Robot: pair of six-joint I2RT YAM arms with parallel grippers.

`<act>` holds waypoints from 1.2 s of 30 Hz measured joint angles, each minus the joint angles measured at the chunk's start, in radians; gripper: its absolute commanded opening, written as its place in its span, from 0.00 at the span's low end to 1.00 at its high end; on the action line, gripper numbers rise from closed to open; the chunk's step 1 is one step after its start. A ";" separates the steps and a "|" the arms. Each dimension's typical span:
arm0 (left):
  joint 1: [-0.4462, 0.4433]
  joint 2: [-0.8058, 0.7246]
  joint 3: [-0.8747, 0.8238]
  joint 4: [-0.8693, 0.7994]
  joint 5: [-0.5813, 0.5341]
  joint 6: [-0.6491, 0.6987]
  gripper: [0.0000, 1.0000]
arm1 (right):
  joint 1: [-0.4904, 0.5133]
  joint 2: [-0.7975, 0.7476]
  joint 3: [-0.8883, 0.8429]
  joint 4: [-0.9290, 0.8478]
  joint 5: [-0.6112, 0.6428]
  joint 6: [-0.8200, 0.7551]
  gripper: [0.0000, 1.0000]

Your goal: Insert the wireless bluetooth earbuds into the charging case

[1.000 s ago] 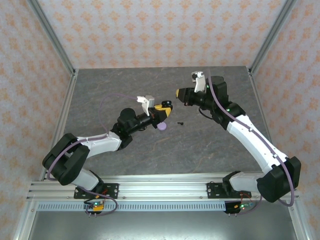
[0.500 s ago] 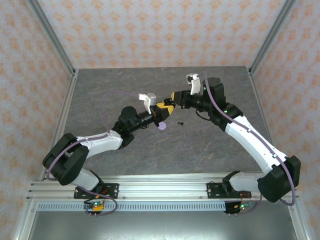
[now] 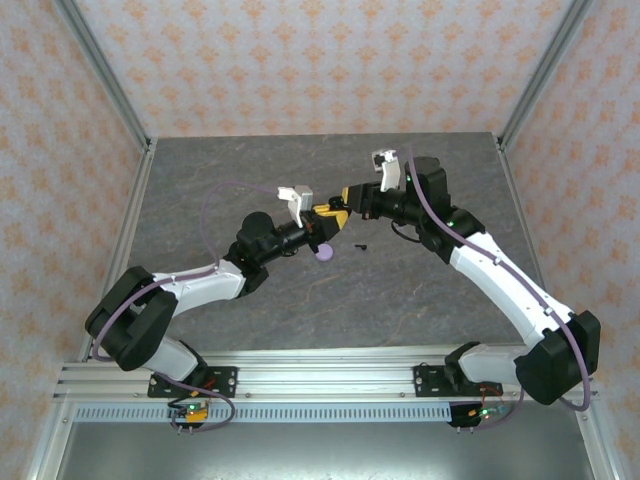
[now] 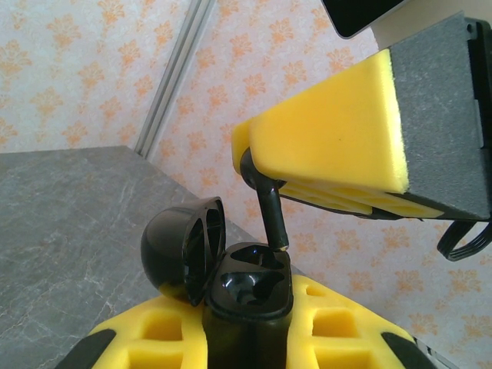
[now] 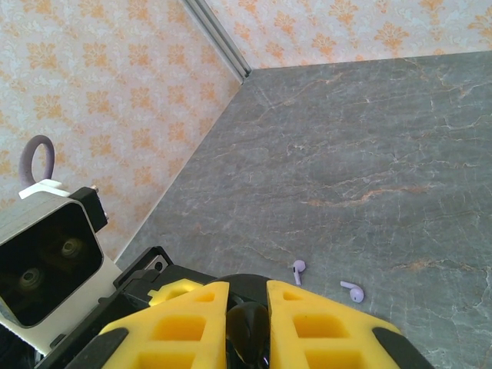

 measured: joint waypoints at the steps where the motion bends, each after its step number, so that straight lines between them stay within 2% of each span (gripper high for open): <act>1: 0.000 0.000 0.000 -0.002 0.001 0.000 0.18 | 0.000 0.000 0.000 0.000 0.000 0.000 0.18; 32: 0.000 -0.009 0.024 -0.087 0.003 -0.018 0.18 | -0.001 -0.006 -0.047 0.003 -0.006 -0.010 0.18; 36: 0.000 -0.010 0.024 -0.087 0.003 -0.018 0.18 | -0.001 -0.006 -0.050 0.003 -0.016 -0.016 0.20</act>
